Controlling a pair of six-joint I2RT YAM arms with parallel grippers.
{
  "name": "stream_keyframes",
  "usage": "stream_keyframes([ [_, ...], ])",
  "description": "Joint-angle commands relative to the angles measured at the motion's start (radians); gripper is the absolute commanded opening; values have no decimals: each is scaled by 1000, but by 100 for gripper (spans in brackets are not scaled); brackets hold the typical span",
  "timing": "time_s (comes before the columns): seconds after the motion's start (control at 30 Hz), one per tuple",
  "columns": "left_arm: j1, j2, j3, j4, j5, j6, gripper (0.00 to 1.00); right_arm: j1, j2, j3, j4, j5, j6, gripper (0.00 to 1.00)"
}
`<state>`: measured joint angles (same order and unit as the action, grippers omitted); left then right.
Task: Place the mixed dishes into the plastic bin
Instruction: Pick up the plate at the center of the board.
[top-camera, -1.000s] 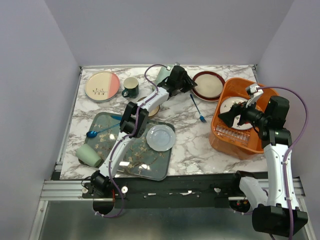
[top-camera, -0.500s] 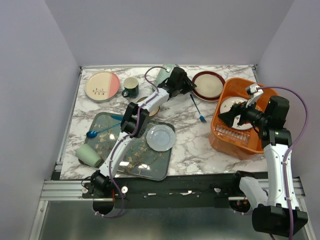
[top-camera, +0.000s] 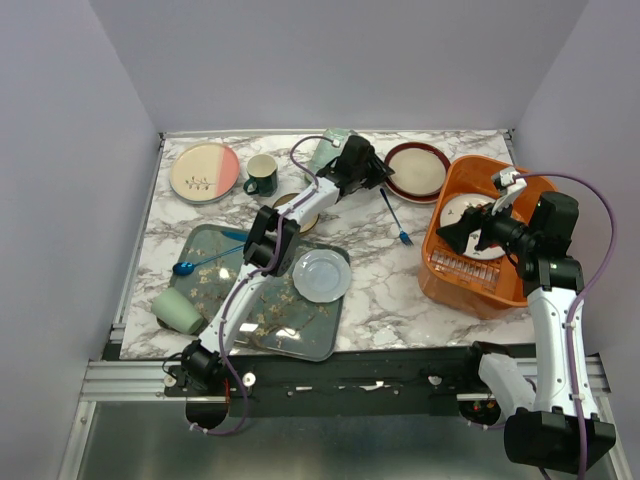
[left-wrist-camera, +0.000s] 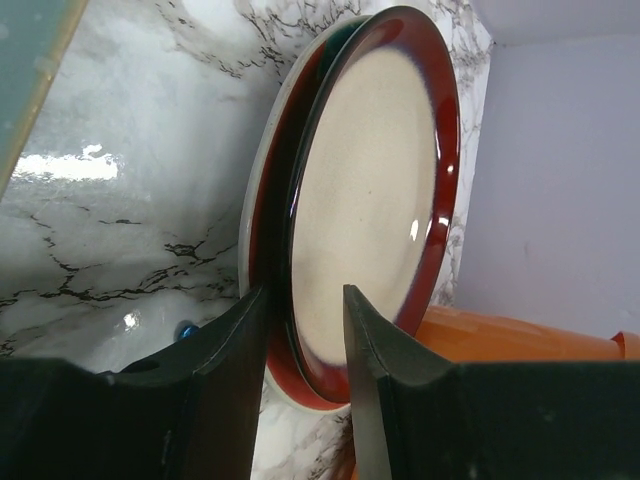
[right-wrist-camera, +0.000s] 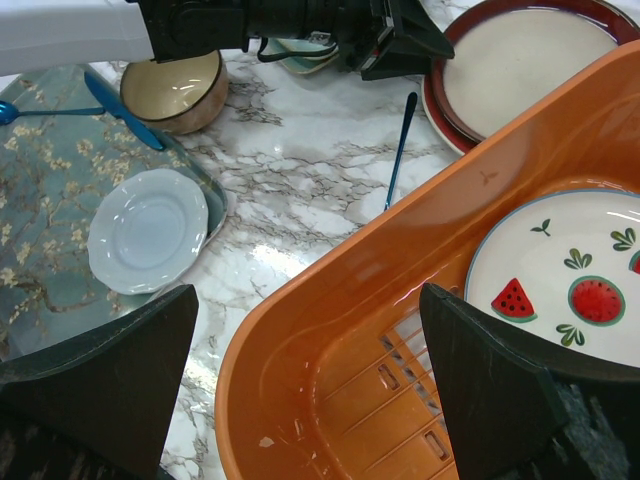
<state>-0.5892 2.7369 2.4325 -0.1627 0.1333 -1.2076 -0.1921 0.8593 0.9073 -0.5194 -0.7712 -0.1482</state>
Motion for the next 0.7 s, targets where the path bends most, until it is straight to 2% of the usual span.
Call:
stream_keyframes([
  [0.0, 0, 49, 33, -1, -34, -35, 43, -9, 1, -8, 13, 16, 10, 100],
  [0.43, -23, 78, 60, 6, -72, -58, 33, -10, -2, -8, 13, 20, 12, 100],
  [0.67, -23, 52, 33, 35, -63, -37, 14, -10, -5, -8, 13, 21, 10, 100],
])
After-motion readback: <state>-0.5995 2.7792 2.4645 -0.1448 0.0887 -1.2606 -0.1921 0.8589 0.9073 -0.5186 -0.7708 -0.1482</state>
